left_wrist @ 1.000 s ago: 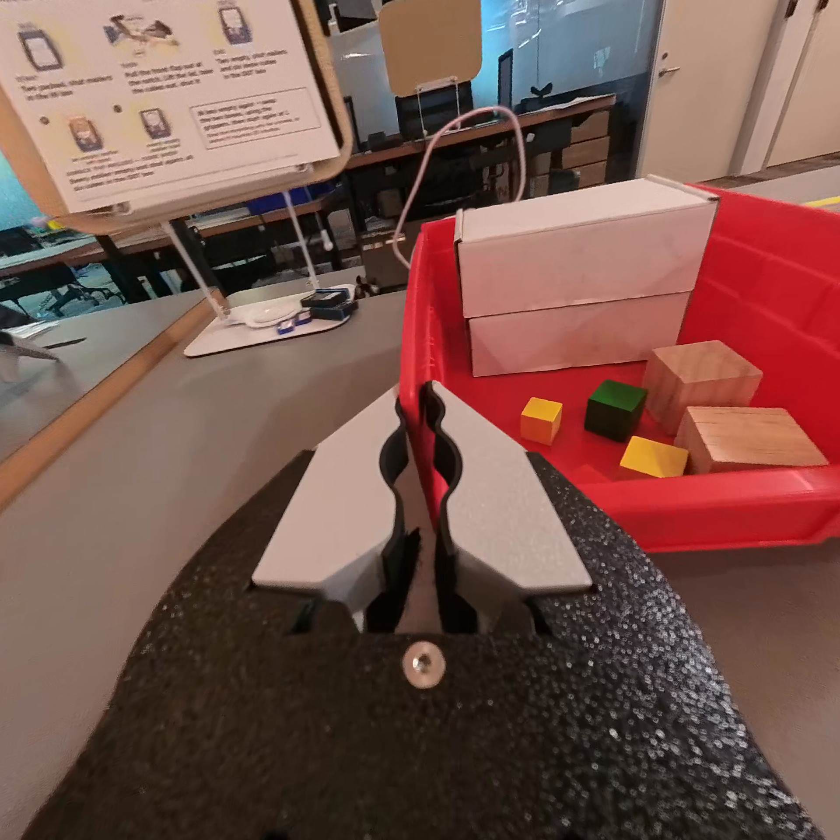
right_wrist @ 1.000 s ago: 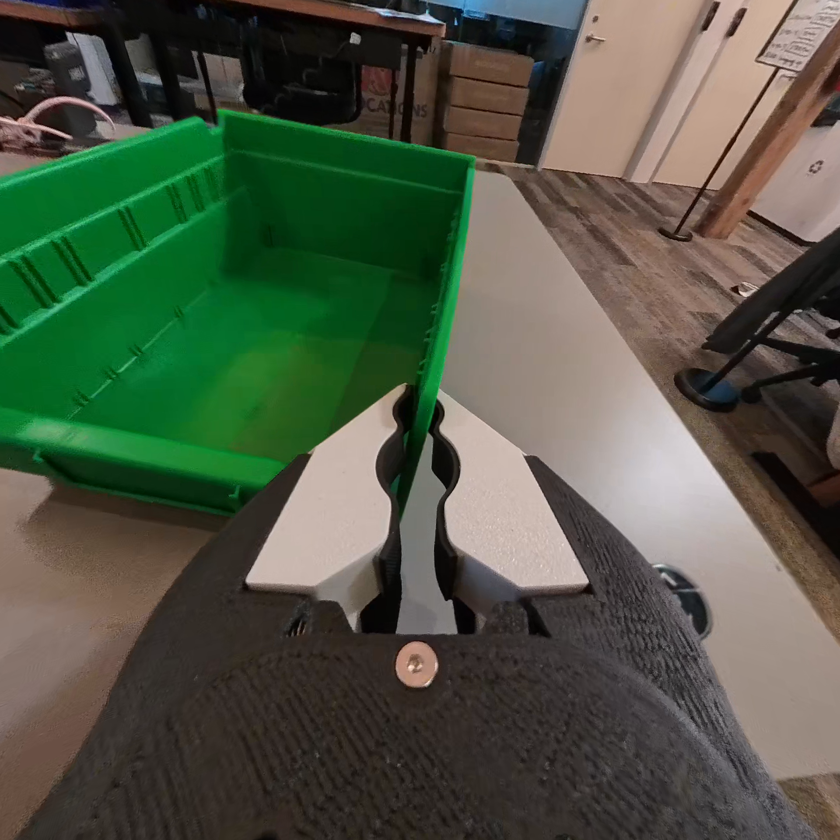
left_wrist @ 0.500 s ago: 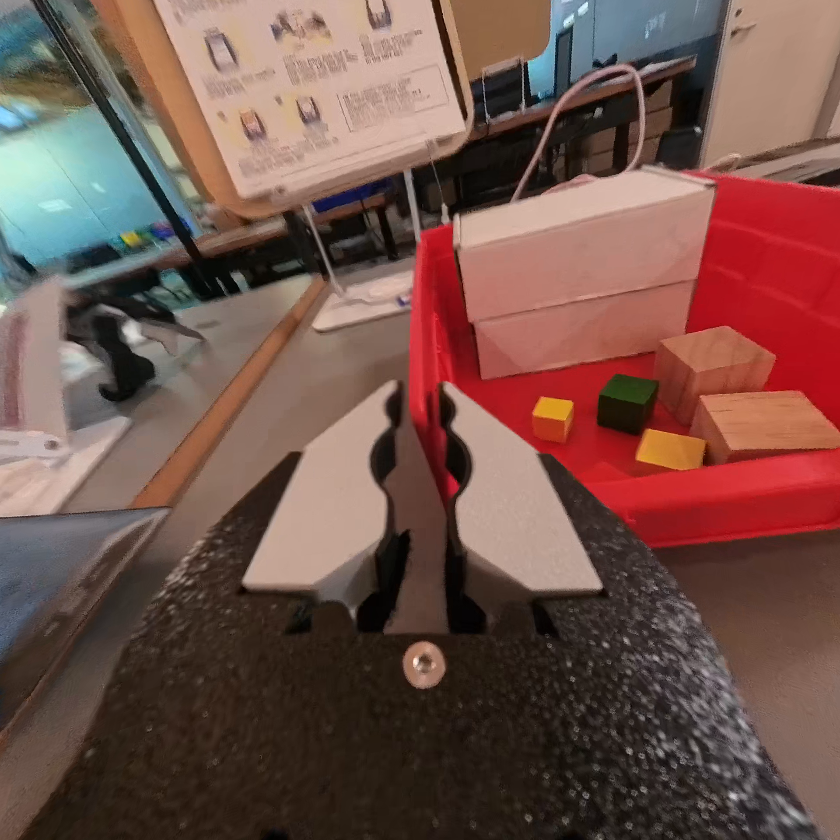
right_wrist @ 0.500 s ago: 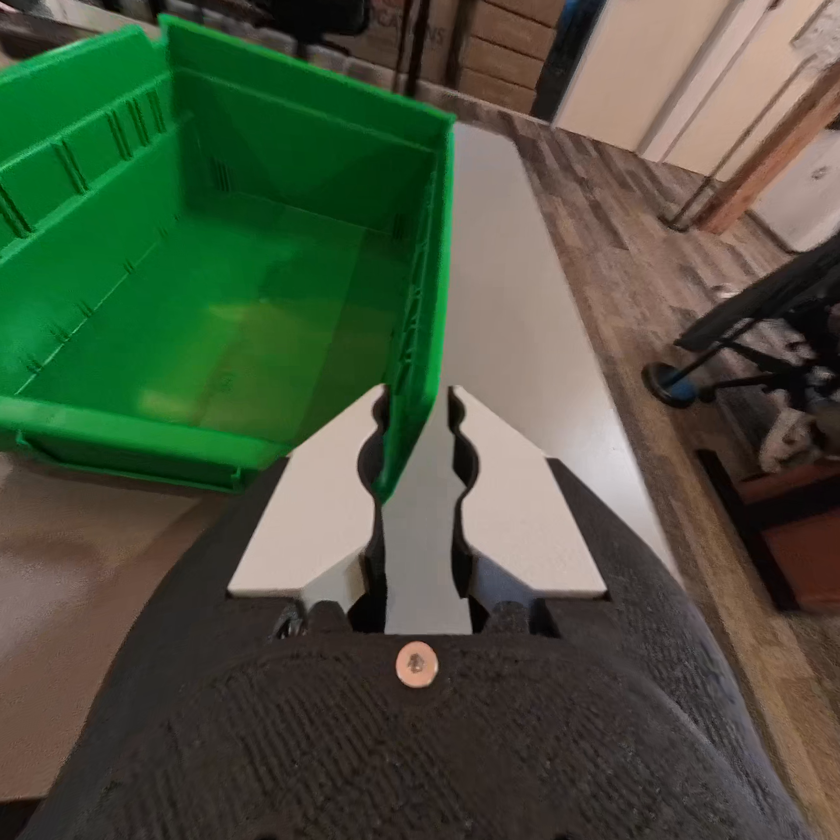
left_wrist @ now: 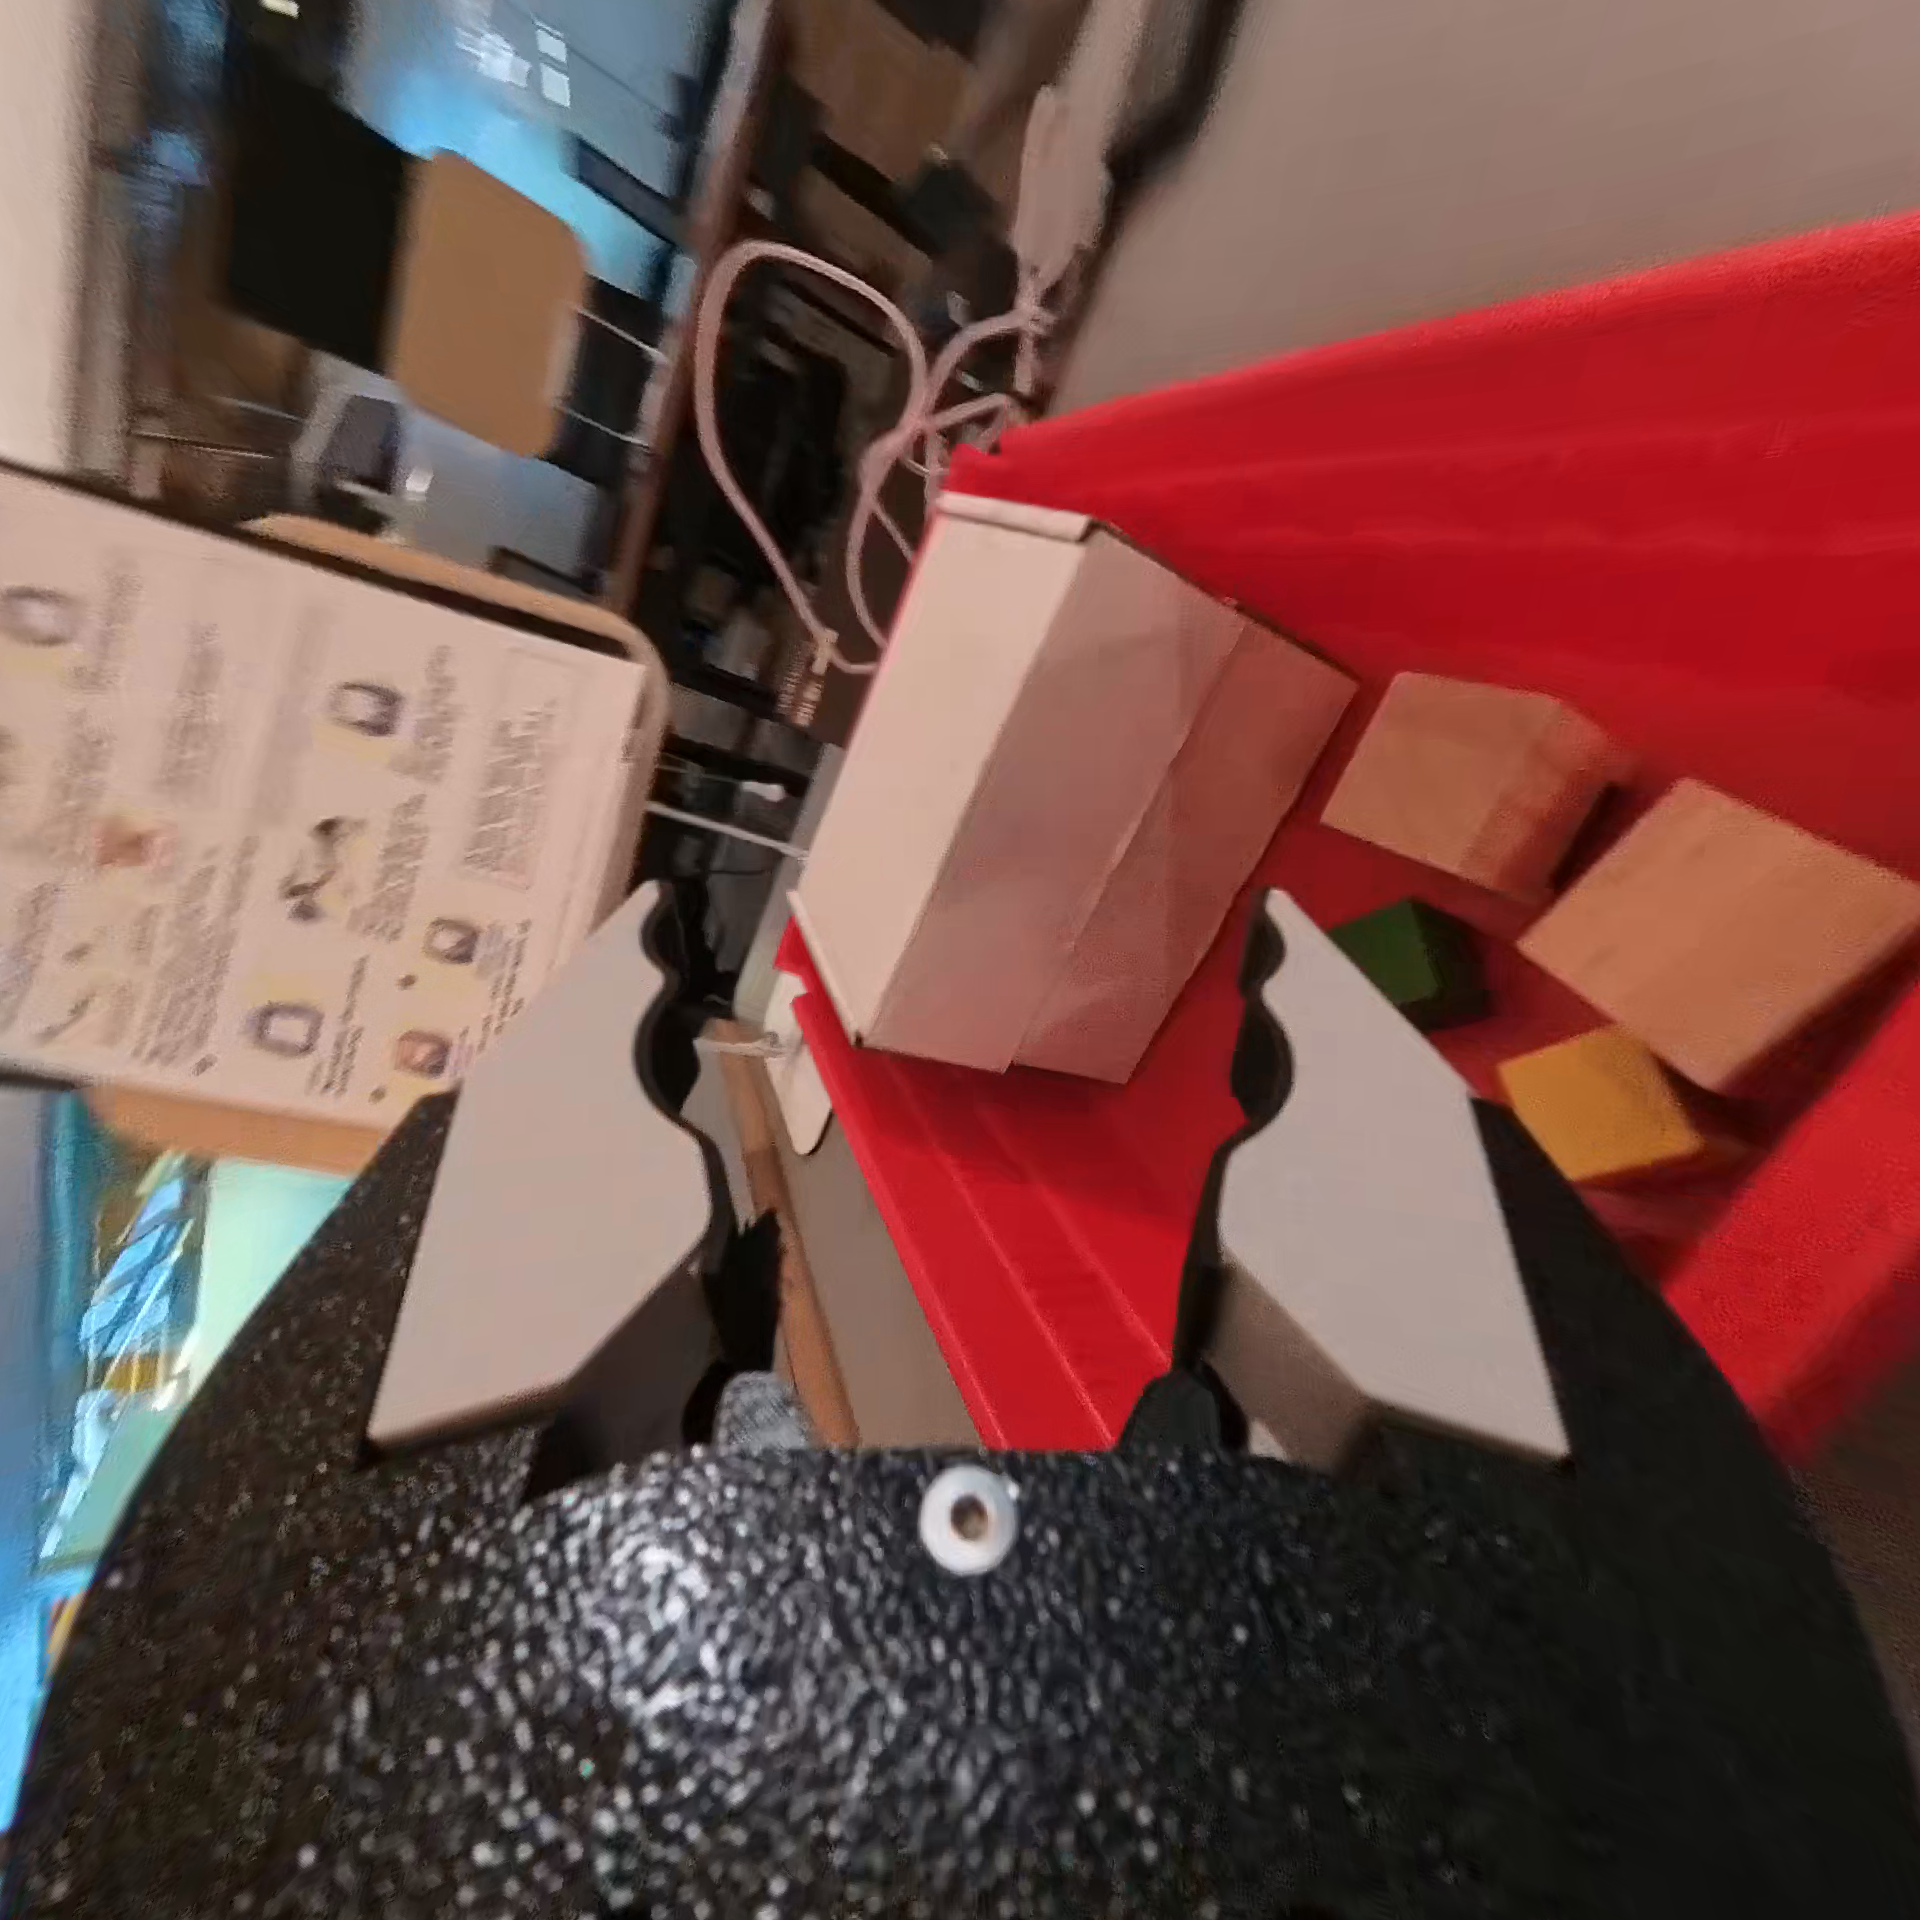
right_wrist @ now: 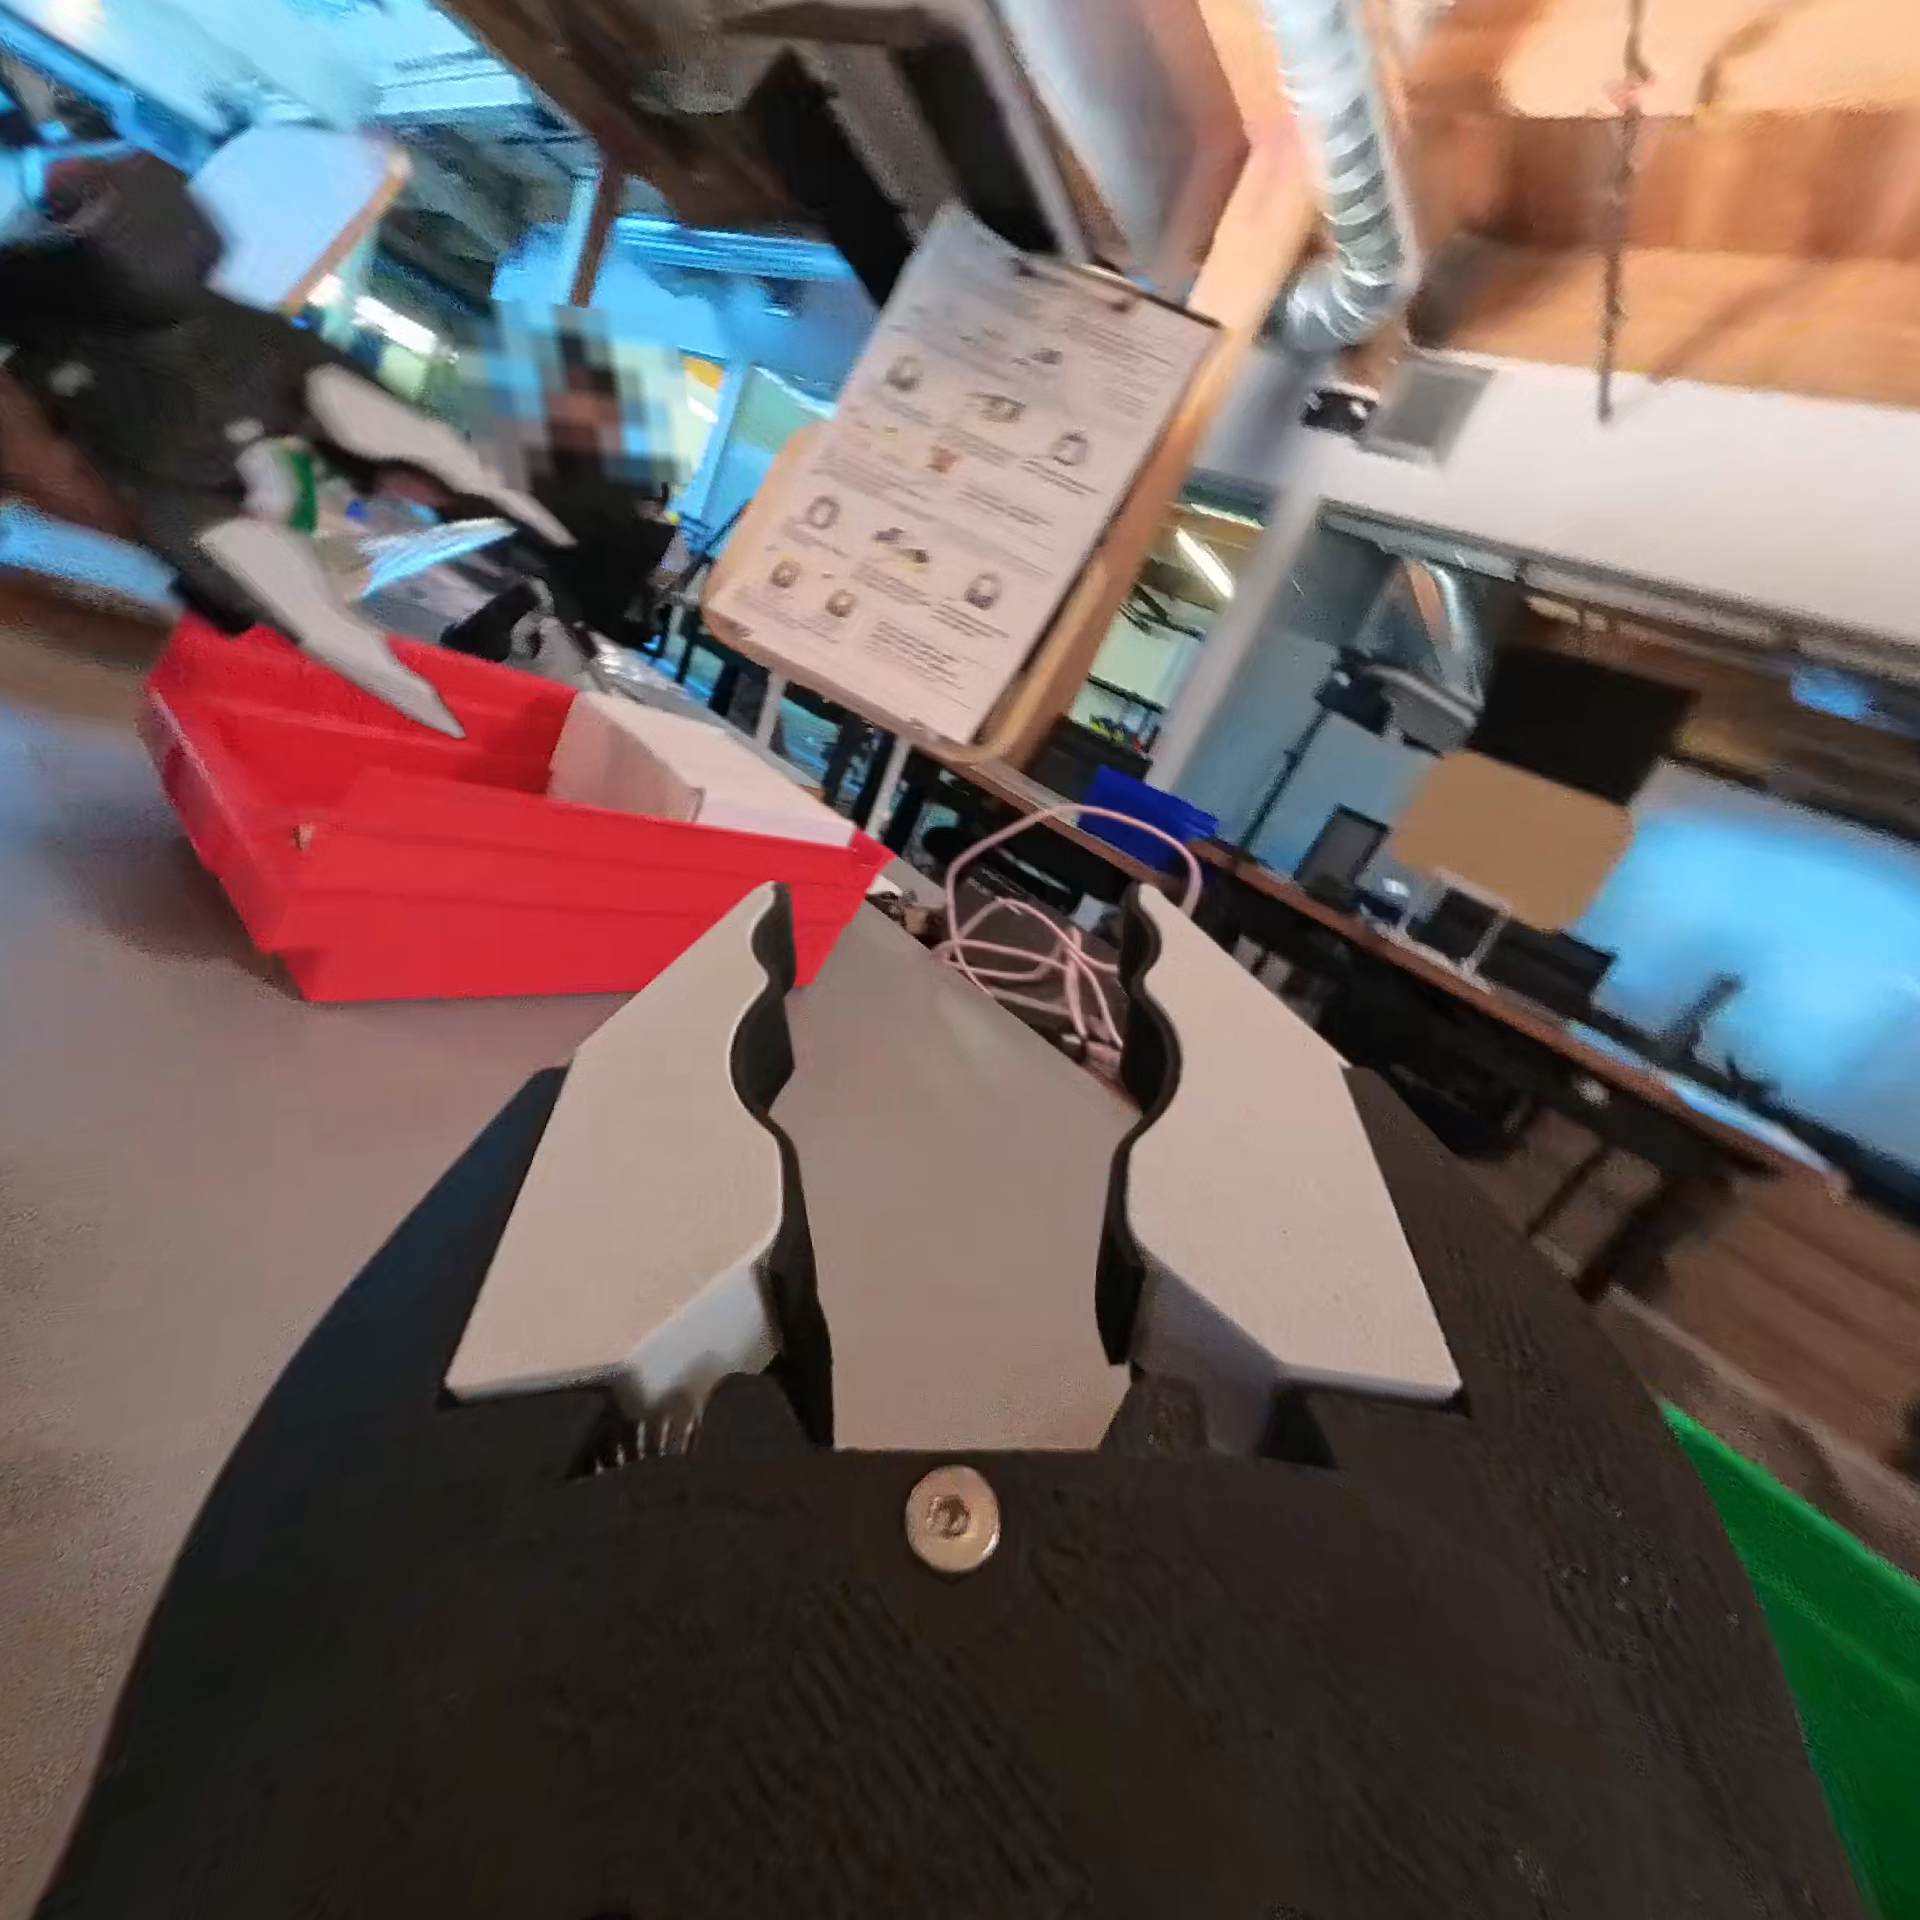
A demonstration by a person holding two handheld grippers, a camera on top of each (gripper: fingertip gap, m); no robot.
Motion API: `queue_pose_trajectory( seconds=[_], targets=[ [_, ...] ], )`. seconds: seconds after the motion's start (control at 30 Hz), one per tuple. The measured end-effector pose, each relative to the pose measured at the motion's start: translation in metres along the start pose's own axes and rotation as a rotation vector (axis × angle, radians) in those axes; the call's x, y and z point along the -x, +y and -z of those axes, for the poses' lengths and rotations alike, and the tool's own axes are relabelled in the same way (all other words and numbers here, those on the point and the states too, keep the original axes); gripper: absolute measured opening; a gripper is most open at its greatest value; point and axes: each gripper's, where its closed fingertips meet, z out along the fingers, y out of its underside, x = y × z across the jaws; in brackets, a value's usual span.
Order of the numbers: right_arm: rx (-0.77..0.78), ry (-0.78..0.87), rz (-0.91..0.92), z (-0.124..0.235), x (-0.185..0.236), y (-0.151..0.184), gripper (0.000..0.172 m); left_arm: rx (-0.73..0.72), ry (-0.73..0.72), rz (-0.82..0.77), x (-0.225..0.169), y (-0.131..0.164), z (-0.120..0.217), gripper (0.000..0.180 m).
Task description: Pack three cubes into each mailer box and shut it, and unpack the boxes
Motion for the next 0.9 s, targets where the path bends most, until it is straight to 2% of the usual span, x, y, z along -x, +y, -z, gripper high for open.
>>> queue_pose_trajectory(
  seconds=[0.03,0.13,0.2,0.27,0.4,0.5,0.67,0.77,0.83,0.9],
  targets=[
    [-0.019,-0.029,0.045,-0.019,0.013,0.01,0.062,0.029,0.057,-0.018,-0.002,0.002,-0.015,0.11],
    [-0.057,-0.048,0.15,-0.063,0.034,0.037,0.062,0.086,0.205,-0.08,-0.01,0.007,-0.052,0.114],
    [-0.057,-0.058,0.132,-0.082,0.04,0.047,0.062,0.104,0.273,-0.12,-0.016,0.01,-0.07,0.115],
    [-0.054,-0.07,0.131,-0.095,0.044,0.057,0.062,0.121,0.315,-0.164,-0.019,0.012,-0.085,0.115],
    [0.027,-0.063,0.265,-0.113,0.044,0.081,0.062,0.185,0.349,-0.337,-0.024,0.025,-0.101,0.105],
    [0.037,-0.066,0.269,-0.124,0.041,0.088,0.06,0.201,0.298,-0.431,-0.017,0.031,-0.104,0.093],
    [0.057,-0.085,0.164,-0.129,0.036,0.094,0.057,0.083,0.162,-0.328,0.014,0.015,-0.092,0.085],
    [0.068,-0.095,0.119,-0.13,0.036,0.097,0.056,0.02,0.058,-0.305,0.033,0.005,-0.084,0.089],
    [0.071,-0.106,0.108,-0.13,0.037,0.097,0.056,-0.012,-0.019,-0.342,0.039,0.0,-0.084,0.094],
    [0.069,-0.116,0.109,-0.131,0.04,0.097,0.055,-0.033,-0.128,-0.394,0.045,-0.004,-0.086,0.09]
  ],
)
